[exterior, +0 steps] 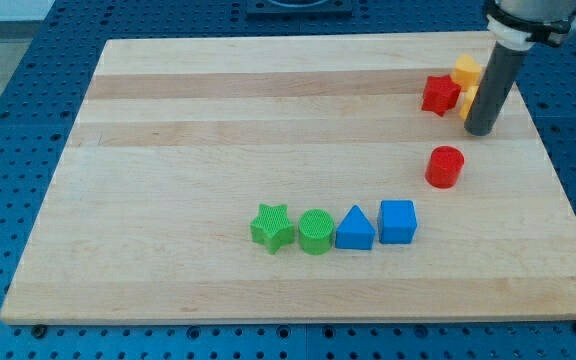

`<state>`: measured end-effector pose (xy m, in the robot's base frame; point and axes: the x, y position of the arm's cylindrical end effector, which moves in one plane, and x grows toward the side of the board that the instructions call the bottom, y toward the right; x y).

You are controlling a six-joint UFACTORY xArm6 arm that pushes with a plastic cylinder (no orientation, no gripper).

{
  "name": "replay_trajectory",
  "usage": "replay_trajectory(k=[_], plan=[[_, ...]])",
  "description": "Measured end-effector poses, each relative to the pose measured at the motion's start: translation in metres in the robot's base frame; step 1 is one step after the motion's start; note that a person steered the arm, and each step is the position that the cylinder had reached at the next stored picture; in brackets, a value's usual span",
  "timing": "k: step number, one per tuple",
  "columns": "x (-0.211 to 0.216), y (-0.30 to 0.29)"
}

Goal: Slide the red circle parallel to the left of the red star

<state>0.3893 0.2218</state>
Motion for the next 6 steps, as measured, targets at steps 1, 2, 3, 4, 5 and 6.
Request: replay_trajectory(k=[1,2,3,4,5,6], plan=[[0.019,0.019],[0.038,0.018],[0.086,0.018],[0.123,0.008],[0.141,0.004],[0.140,-0.017]])
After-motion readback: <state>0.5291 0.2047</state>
